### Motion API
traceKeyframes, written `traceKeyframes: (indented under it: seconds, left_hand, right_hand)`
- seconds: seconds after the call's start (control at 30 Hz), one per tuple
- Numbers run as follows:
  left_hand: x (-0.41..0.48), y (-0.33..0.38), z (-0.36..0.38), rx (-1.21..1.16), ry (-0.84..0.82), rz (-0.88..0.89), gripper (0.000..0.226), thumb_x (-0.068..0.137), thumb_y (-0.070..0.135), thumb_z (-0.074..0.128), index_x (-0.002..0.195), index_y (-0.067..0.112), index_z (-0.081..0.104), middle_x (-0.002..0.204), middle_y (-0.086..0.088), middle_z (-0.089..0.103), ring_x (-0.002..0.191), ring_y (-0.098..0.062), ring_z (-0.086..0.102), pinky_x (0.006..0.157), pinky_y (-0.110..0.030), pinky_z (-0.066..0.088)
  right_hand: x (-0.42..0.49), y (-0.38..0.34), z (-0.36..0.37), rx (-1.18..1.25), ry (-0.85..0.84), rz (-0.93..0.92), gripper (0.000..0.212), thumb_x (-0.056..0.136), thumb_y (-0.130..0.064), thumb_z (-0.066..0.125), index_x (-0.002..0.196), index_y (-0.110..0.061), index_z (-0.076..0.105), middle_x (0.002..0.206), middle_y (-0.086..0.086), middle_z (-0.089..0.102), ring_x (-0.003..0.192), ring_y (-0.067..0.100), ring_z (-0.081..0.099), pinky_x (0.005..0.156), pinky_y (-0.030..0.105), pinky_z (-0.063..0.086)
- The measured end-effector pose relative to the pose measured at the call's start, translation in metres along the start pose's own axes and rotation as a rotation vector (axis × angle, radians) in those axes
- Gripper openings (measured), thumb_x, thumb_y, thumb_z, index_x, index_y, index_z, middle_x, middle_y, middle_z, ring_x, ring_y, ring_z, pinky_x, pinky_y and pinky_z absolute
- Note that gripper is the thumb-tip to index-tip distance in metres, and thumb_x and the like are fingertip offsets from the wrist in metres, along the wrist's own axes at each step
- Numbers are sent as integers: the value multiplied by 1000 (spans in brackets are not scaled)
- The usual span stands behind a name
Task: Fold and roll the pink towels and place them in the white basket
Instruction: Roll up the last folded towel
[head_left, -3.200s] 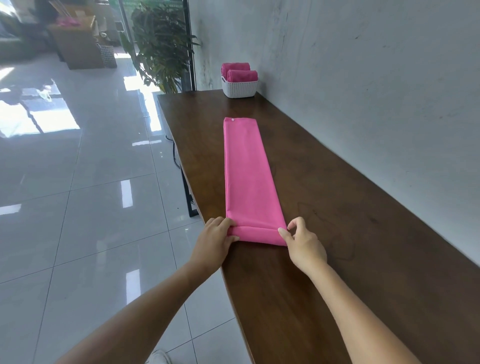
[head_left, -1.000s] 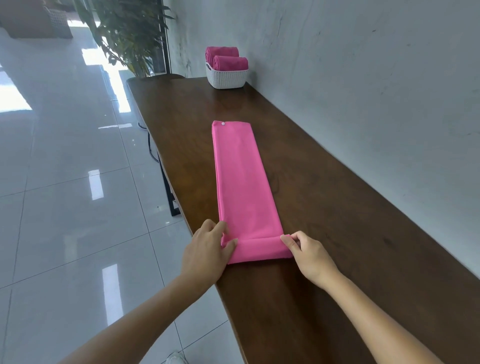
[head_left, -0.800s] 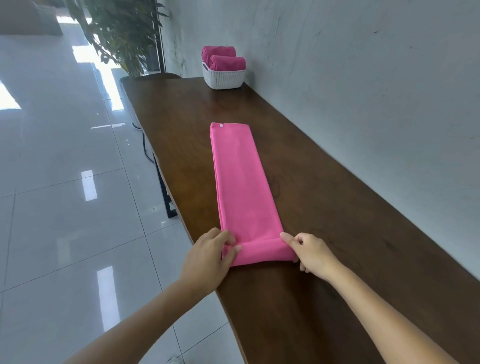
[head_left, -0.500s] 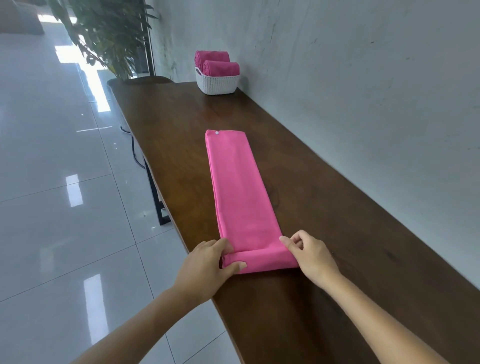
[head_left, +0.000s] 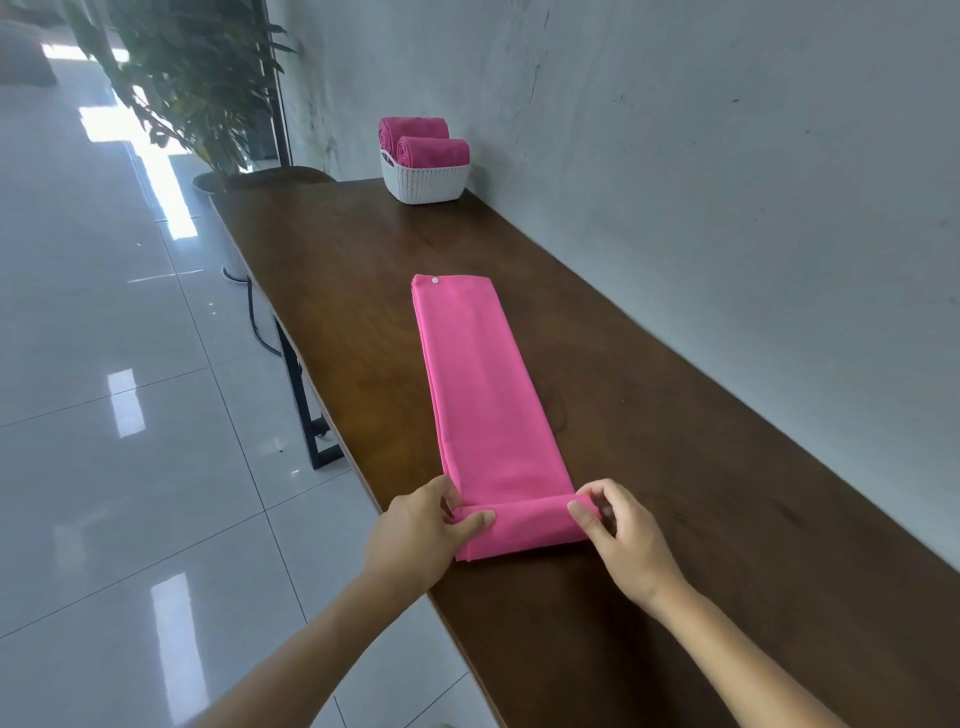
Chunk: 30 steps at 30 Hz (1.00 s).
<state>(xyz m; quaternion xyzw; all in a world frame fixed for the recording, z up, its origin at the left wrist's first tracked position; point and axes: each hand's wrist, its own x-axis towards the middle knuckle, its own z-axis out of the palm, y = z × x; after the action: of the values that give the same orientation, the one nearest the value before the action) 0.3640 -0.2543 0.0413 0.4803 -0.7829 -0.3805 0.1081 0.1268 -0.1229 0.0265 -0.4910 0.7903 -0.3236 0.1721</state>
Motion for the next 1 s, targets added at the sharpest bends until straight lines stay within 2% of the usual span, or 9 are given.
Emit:
traceKeyframes:
  seconds: [0.1,0.2,0.3,0.4,0.53,0.63,0.7,0.8,1.0]
  left_hand:
    - [4,2,-3,-18,-6,-16,39,86,67,63,90,30,51,86,14,64,75,-5,63,63,-24,57]
    - [6,3,2,8,104,5,34,89,62,64,93,30,53,92,13,61,78,-5,60,67,-24,56]
    - [6,3,8,-7,234,124,21,94,51,63,101,33,54,105,16,49,89,-5,55,73,-15,47]
    - [5,1,8,33,227,275,8,99,41,58,100,33,56,101,19,50,93,-4,52,77,-14,42]
    - [1,-11,10,121,141,356,34,94,59,58,121,39,52,121,24,46,108,0,42,87,-11,40]
    - [1,-16,10,175,85,390,52,92,59,61,137,39,44,134,22,41,118,1,35,96,-10,34]
    - [2,-17,7,179,80,407,50,95,55,58,140,37,43,137,20,43,121,1,35,99,-9,30]
    - [8,-16,0,136,82,390,42,98,53,54,136,35,49,131,19,51,119,0,45,99,-11,35]
    - [17,-15,-14,69,17,287,33,97,46,60,126,31,56,108,21,54,94,-1,51,76,-10,39]
  right_hand:
    - [8,-4,2,-12,-17,46,46,87,-79,44,96,-36,58,103,-17,60,96,1,58,82,29,52]
    - [20,-12,3,-61,-77,125,52,84,-80,40,95,-32,58,104,-14,60,96,3,57,74,25,48]
    - [31,-19,2,-89,-126,187,57,84,-81,39,92,-28,58,100,-11,62,90,5,58,68,25,45]
    - [40,-21,1,-107,-156,231,55,88,-77,41,90,-25,57,93,-8,64,85,9,60,67,29,46]
    - [47,-24,4,-187,-163,258,56,91,-77,37,94,-25,55,91,-8,63,81,9,60,62,29,46]
    - [50,-27,6,-242,-145,287,54,93,-76,34,99,-24,50,91,-8,61,78,10,60,57,27,44]
    - [49,-28,7,-336,-88,212,48,96,-70,32,101,-25,47,91,-10,59,76,7,59,54,24,45]
    - [45,-28,11,-385,14,6,37,102,-57,26,101,-27,48,94,-11,56,73,5,58,56,17,48]
    - [30,-23,10,-288,-19,-102,44,99,-63,21,110,-34,52,106,-17,57,86,-2,59,60,11,42]
